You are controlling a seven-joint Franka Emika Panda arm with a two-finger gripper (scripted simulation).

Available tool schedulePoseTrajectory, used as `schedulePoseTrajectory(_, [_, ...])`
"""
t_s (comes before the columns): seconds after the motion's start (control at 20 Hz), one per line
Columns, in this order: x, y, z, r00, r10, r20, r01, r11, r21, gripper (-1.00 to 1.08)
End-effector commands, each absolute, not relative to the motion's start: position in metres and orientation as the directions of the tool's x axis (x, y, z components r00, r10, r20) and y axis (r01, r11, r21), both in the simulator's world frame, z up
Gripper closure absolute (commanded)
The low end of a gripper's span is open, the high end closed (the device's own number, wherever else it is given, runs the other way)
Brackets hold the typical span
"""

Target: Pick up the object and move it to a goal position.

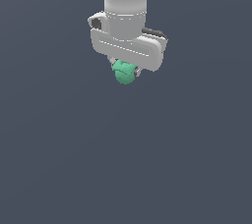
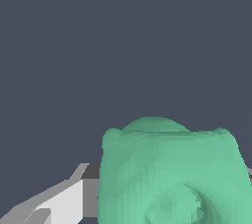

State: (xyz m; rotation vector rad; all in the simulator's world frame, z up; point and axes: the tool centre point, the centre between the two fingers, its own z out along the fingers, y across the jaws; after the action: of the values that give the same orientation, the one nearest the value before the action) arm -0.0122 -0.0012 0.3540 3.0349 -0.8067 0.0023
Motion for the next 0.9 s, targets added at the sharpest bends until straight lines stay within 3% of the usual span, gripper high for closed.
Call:
schedulePoseTrajectory(0.0, [-0.012, 0.005, 0.380, 0.868, -0.497, 0.001, -0.497, -0.868, 0.002, 1.08])
schedulePoseTrajectory(0.4, [-0.009, 0.020, 0.437, 0.868, -0.496, 0.000, -0.496, -0.868, 0.001, 1.08])
schedulePoseTrajectory(0.85, [-0.007, 0.027, 0.463, 0.869, -0.496, 0.000, -0.496, -0.869, 0.000, 1.08])
